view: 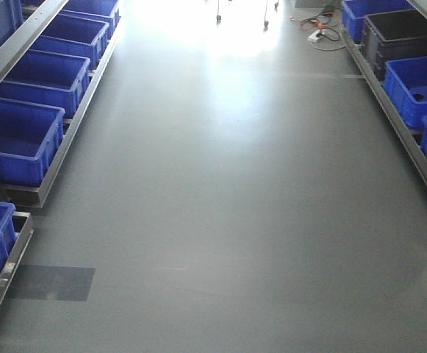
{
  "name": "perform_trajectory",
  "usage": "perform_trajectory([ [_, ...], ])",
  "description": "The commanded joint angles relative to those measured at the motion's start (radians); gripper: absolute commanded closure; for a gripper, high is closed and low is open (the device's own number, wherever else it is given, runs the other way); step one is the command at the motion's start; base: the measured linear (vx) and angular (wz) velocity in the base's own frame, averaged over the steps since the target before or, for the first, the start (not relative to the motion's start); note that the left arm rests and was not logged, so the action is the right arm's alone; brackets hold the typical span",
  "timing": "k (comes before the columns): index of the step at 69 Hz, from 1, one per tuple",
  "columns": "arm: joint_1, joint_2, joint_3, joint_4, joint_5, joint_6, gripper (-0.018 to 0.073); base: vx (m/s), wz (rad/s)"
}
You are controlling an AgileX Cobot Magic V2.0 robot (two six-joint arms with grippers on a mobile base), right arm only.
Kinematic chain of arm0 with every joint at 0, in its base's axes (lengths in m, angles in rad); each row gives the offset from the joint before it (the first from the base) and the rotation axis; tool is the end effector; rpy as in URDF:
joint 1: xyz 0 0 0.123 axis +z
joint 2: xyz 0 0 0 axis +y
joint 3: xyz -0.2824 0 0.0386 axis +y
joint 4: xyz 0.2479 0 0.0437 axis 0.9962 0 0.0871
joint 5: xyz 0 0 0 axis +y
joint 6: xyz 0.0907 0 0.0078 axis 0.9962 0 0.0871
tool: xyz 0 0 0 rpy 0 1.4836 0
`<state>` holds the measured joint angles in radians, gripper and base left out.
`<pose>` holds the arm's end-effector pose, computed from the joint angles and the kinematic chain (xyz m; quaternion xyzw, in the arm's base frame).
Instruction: Pour parts from conveyor to right shelf
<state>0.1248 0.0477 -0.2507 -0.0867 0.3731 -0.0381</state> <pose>0.0445 0.0027 0.2603 -0.0787 0.7311 -0.0096 0.6776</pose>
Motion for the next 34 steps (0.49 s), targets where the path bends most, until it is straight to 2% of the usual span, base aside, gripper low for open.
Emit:
perform_trajectory([
  [1, 0.000, 0.012, -0.028, -0.007, -0.086, 0.000, 0.0564, 0.40, 0.20],
  [17, 0.000, 0.012, -0.028, -0.007, -0.086, 0.000, 0.0564, 0.38, 0.31],
  [34, 0.000, 0.012, -0.028, -0.007, -0.086, 0.000, 0.0564, 0.31, 0.53],
])
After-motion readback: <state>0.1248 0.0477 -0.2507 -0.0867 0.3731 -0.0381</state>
